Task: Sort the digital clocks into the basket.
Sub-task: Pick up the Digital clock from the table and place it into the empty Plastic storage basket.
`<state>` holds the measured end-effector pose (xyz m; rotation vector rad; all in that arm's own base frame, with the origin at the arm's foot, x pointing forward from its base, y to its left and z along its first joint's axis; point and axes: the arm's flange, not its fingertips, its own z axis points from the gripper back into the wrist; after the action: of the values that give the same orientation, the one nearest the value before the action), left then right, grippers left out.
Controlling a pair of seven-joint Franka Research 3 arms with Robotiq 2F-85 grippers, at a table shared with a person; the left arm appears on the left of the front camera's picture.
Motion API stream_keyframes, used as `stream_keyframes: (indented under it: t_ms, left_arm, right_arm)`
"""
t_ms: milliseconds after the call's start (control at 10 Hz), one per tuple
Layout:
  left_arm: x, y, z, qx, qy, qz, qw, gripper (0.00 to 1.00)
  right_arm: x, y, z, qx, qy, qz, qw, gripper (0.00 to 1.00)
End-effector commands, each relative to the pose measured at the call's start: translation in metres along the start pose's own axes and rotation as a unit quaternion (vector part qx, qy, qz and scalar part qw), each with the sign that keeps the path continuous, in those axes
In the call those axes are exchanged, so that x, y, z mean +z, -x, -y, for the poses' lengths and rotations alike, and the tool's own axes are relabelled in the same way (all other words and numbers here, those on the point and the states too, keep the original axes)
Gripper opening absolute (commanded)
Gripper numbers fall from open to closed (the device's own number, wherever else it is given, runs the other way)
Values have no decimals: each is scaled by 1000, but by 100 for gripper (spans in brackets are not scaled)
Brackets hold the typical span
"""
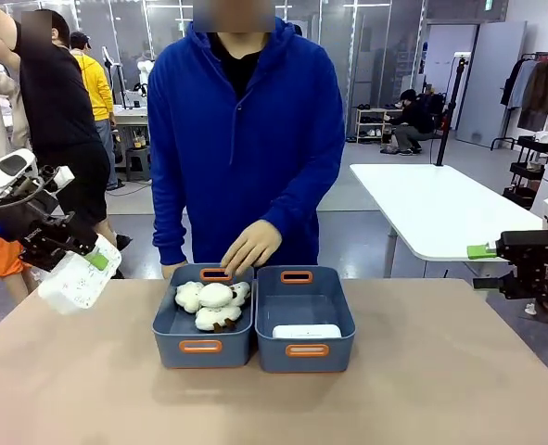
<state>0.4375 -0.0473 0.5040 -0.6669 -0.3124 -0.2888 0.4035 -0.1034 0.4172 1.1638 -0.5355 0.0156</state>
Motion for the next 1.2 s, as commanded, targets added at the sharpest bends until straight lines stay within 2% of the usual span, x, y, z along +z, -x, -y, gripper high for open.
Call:
stream_keyframes:
  t_ms: [0, 200, 500, 600, 700, 900, 1000, 1100]
  left_arm:
    - [-20, -1, 6, -64, 99, 17, 993, 0]
    - [-35, -4, 31, -150, 105, 64, 981, 0]
    - [-68, -14, 75, -193, 106, 60, 974, 0]
    - [-97, -25, 97, -207, 98, 87, 969, 0]
    - [-143, -36, 122, -245, 47, 135, 959, 0]
    - [-202, -54, 152, -268, 22, 190, 944, 0]
    - [-222, -76, 164, -270, 6, 217, 938, 0]
    - [-239, -89, 170, -225, -11, 237, 945, 0]
  right_arm:
    - [2, -2, 1, 8, -2, -5, 1000, 100]
    - [2, -2, 1, 8, -2, -5, 1000, 100]
    - [2, -2, 1, 8, -2, -5, 1000, 100]
    - [2, -2, 1, 8, -2, -5, 1000, 100]
    - [2, -2, 1, 8, -2, -5, 1000, 100]
    - [2, -2, 1, 8, -2, -5, 1000, 100]
    - [2, -2, 1, 8, -2, -5, 1000, 100]
    - [2, -2, 1, 8, -2, -5, 1000, 100]
